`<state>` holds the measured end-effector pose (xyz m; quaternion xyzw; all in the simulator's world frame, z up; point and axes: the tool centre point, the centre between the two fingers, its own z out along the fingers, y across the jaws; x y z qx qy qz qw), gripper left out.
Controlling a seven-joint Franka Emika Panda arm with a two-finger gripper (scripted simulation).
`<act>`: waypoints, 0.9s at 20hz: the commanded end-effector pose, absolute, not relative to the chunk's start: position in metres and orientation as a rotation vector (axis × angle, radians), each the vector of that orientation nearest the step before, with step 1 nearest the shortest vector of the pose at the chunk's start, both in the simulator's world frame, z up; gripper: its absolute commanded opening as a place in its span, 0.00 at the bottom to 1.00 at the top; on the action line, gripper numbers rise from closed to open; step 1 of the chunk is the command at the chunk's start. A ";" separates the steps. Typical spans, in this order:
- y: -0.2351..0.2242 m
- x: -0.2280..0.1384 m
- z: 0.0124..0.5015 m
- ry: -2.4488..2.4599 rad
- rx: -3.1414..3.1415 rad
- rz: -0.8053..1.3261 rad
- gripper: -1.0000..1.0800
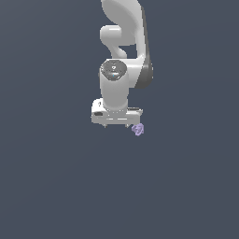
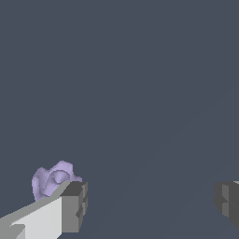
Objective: Pick up the object and move it to a goal position.
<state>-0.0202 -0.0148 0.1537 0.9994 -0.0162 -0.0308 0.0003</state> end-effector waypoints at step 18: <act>-0.040 -0.020 0.153 -0.158 3.116 -0.105 0.96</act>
